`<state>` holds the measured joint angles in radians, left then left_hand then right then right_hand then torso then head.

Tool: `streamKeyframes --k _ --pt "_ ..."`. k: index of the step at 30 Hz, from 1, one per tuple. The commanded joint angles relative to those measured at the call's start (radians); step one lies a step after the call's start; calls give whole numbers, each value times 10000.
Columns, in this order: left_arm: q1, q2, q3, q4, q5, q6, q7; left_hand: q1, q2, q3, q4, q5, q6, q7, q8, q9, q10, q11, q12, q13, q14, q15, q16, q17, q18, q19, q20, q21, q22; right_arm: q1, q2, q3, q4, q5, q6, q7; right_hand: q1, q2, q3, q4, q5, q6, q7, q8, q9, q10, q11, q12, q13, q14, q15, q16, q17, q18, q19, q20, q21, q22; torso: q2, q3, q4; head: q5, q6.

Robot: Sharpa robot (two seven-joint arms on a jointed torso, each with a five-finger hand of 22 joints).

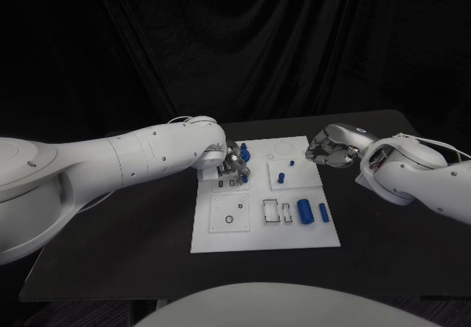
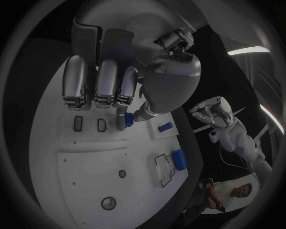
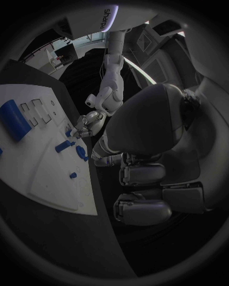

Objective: Assemble the parts on the task board

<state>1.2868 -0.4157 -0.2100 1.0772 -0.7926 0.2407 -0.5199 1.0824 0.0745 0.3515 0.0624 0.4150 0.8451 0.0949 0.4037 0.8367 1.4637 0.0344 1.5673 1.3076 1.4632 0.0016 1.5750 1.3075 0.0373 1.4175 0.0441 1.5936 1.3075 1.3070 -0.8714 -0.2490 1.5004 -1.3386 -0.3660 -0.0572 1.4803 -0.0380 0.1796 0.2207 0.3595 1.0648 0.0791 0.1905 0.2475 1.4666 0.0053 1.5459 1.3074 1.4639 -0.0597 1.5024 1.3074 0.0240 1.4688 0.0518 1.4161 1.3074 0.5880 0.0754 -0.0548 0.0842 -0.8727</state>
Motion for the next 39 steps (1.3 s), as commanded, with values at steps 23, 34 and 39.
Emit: streamKeyframes --k 23,34,39 --pt "-59 -641 -5 606 -34 -480 -181 -460 -474 1495 -612 1280 387 -166 113 873 1071 -179 35 2632 1076 -160 -42 2633 -234 434 -239 -53 2309 -24 -107 8 27 -15 248 -336 -9 91 75 -6 80 -37 -21 -38 34 542 -65 -131 1936 811 -64 -48 1412 185 252 -69 -87 2047 -4 -1 18 111 1" --pt "-55 -1108 -7 1024 -34 -748 -371 -620 -494 1571 -538 1185 462 -183 77 931 1071 -193 35 2632 1076 -174 -42 2633 -242 480 -276 -60 2322 -31 -144 7 35 -16 334 -366 -4 101 84 -13 81 -27 -26 -33 44 501 -68 -166 1877 813 -67 -44 1419 188 247 -71 -101 2043 -12 -2 31 162 1" --pt "-55 -1217 -7 1109 -34 -711 -449 -696 -498 1604 -498 1046 479 -191 32 959 1071 -201 35 2632 1076 -183 -42 2633 -242 465 -299 -58 2317 -33 -163 7 43 -16 359 -378 0 105 90 -18 84 -24 -28 -32 49 478 -70 -186 1843 813 -69 -46 1415 188 247 -73 -103 2043 -14 4 43 192 1"
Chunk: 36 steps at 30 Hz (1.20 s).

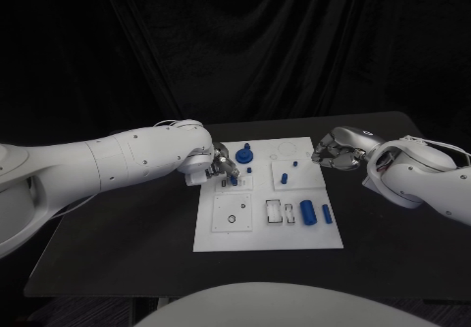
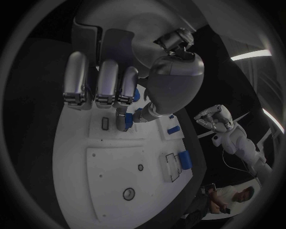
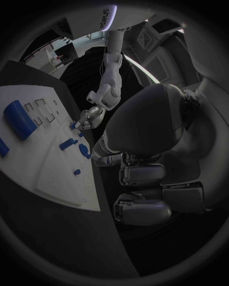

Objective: Assemble the parts on the task board

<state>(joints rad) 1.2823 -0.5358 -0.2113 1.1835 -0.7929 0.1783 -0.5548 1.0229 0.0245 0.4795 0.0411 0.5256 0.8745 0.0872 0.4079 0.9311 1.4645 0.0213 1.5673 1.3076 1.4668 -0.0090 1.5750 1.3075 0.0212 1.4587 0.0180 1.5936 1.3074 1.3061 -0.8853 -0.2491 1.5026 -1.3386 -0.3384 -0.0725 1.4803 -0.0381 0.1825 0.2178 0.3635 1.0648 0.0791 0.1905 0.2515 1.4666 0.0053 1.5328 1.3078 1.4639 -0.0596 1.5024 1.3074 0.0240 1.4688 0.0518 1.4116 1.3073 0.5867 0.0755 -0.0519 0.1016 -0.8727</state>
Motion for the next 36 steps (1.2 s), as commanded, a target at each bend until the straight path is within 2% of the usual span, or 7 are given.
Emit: streamKeyframes --k 1,12,20,25,27,29,36 --pt "-10 -29 5 52 -31 -85 -104 -116 2 331 -277 -96 188 -116 -22 22 1063 -72 35 2632 1040 -79 -42 2633 -79 37 -44 -55 2313 -24 -28 8 20 -16 89 -231 1 106 61 11 45 -24 -28 -31 9 478 -70 -55 1839 813 -69 -46 1415 188 247 -73 -58 2044 -2 2 11 22 1" --pt "-14 -50 5 15 -31 -29 -107 -150 20 362 -253 -192 169 -113 -72 37 1063 -73 35 2632 1040 -83 -42 2633 -70 -49 -59 -42 2287 -36 16 8 10 -16 128 -243 8 108 68 2 51 -20 -30 -30 17 441 -74 -87 1785 814 -72 -46 1415 192 240 -75 -75 2038 7 0 -28 57 1" --pt "-23 -100 4 36 -31 -90 -39 -163 28 372 -241 -228 162 -110 -89 43 1063 -71 35 2632 1040 -84 -42 2633 -65 -95 -64 -34 2273 -41 12 8 9 -16 132 -252 22 107 79 -17 72 -22 -33 -31 25 419 -78 -110 1750 814 -76 -48 1412 193 239 -78 -82 2037 17 -9 -32 53 1" --pt "-37 -113 4 35 -31 -203 44 -172 41 381 -231 -248 162 -108 -99 47 1063 -71 35 2632 1040 -84 -42 2633 -71 -50 -67 -41 2286 -50 11 8 8 -16 152 -268 22 107 79 -17 72 -22 -33 -31 25 419 -78 -110 1750 814 -76 -48 1412 193 239 -78 -82 2037 11 -1 -46 62 1" --pt "-43 -120 4 37 -31 -227 80 -196 62 395 -205 -363 152 -103 -138 62 1063 -67 35 2632 1040 -84 -42 2633 -67 -95 -77 -34 2273 -53 12 8 8 -16 164 -276 30 106 86 -27 89 -24 -32 -32 31 407 -79 -123 1729 812 -78 -52 1404 194 236 -80 -91 2034 11 -2 -35 48 1" --pt "-49 -121 4 37 -31 -245 111 -228 87 390 -168 -686 159 -104 -192 89 1063 -65 35 2632 1040 -82 -42 2633 -67 -118 -91 -31 2266 -55 13 8 7 -16 172 -282 30 106 86 -27 89 -24 -32 -32 31 407 -79 -123 1729 812 -78 -52 1404 194 236 -80 -91 2034 7 -5 -29 49 1" --pt "-102 -110 4 30 -31 -294 189 -226 108 402 -160 -732 157 -103 -210 95 1063 -65 35 2632 1040 -82 -42 2633 -63 -157 -96 -25 2254 -66 22 8 6 -16 211 -303 33 106 89 -33 100 -26 -31 -33 34 382 -79 -145 1692 809 -79 -63 1386 198 230 -82 -105 2029 8 -14 -35 49 1"
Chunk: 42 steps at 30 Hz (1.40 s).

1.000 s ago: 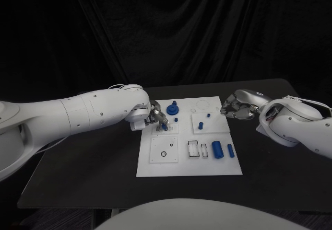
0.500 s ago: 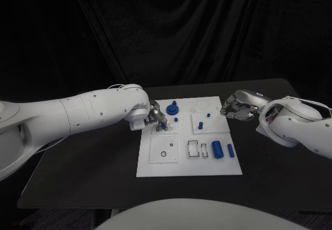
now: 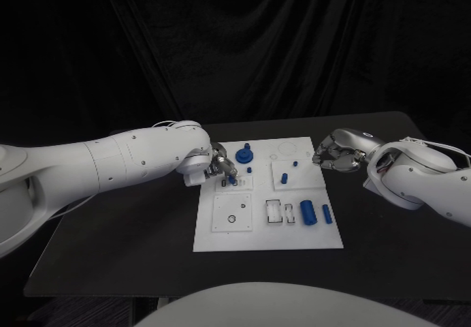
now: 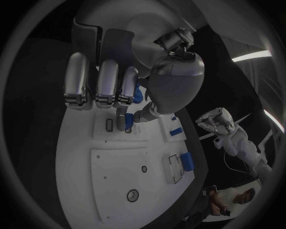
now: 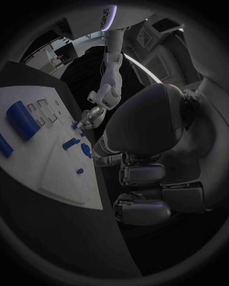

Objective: Assemble the parts on the task board

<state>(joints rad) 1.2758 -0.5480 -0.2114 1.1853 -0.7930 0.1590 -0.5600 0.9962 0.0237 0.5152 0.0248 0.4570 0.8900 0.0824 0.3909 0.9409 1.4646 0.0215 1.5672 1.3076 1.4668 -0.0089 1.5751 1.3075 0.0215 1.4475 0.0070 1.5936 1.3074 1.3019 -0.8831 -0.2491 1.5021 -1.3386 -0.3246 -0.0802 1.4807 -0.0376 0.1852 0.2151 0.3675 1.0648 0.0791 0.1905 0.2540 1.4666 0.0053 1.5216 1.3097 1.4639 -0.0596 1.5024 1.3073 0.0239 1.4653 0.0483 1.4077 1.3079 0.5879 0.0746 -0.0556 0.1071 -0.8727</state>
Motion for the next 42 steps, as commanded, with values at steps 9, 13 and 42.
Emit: streamKeyframes --k 9,13,42 --pt "-137 8 5 19 -29 -61 232 35 134 50 18 -85 10 -53 -51 4 1062 -66 36 2632 1040 -83 -43 2633 -63 -78 11 -20 2245 -34 -3 9 13 -16 140 -269 30 101 64 -9 66 -27 -31 -34 11 366 -79 -47 1649 807 -79 -68 1378 203 258 -47 -84 2018 -8 7 17 -25 1" --pt "-185 -5 5 29 -29 -20 206 38 137 53 16 -94 12 -55 -52 7 1062 -66 36 2632 1040 -83 -43 2633 -64 -72 10 -21 2246 -37 1 9 4 -16 165 -285 30 101 64 -9 66 -27 -31 -34 11 366 -79 -47 1649 807 -79 -68 1378 203 258 -47 -84 2018 -12 1 8 -7 1" --pt "-365 -15 5 70 -29 -32 254 53 144 63 6 -129 25 -60 -58 23 1062 -68 36 2632 1040 -84 -43 2633 -57 -133 6 -11 2228 -61 9 9 -23 -16 373 -418 28 100 78 -25 95 -45 -24 -44 25 268 -76 -140 1499 784 -79 -133 1273 227 213 -51 -188 1982 -1 7 10 10 1"
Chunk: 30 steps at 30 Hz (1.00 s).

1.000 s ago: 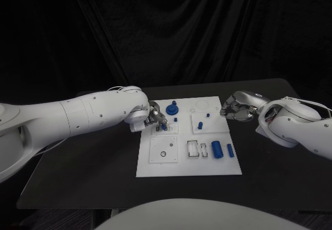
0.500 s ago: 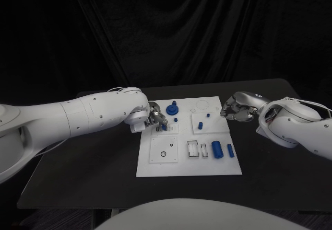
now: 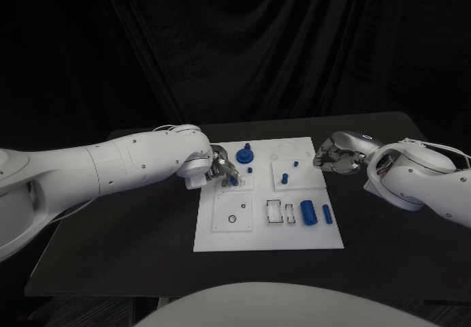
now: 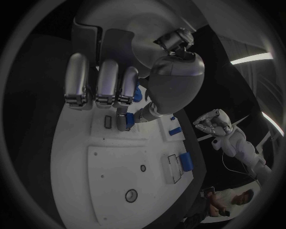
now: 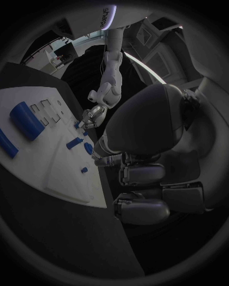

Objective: Assemble the parts on the task board

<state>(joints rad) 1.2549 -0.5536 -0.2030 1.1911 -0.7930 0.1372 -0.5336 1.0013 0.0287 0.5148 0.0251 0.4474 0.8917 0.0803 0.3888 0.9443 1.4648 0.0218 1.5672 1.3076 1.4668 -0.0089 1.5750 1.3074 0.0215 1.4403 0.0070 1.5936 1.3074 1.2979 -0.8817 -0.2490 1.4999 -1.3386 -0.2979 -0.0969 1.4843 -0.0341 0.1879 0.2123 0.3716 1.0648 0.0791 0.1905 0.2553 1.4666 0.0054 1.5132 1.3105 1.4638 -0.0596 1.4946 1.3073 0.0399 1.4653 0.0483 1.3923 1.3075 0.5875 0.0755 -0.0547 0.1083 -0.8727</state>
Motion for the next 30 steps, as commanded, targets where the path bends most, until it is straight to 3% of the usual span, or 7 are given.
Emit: streamKeyframes --k 1,30 --pt "-158 45 -79 2 -29 172 -1 2 94 67 4 -33 9 -39 -36 -11 1060 -71 36 2632 1040 -84 -42 2633 -57 -61 5 -11 2228 -21 -6 8 -2 -16 112 -255 -8 65 51 2 53 -45 -24 -44 12 268 -77 -56 1491 785 -80 -55 1273 67 213 -51 -35 1986 2 -2 1 4 1" --pt "-231 149 -78 -65 -29 335 51 24 62 71 -32 -64 -8 -36 -62 10 1060 -71 36 2632 1040 -87 -42 2633 -51 -126 -2 -1 2209 -29 12 8 -23 -16 259 -331 -16 71 64 -6 61 -62 -19 -55 24 228 -73 -102 1424 761 -79 -119 1172 95 161 -51 -154 1944 2 0 -3 19 1"
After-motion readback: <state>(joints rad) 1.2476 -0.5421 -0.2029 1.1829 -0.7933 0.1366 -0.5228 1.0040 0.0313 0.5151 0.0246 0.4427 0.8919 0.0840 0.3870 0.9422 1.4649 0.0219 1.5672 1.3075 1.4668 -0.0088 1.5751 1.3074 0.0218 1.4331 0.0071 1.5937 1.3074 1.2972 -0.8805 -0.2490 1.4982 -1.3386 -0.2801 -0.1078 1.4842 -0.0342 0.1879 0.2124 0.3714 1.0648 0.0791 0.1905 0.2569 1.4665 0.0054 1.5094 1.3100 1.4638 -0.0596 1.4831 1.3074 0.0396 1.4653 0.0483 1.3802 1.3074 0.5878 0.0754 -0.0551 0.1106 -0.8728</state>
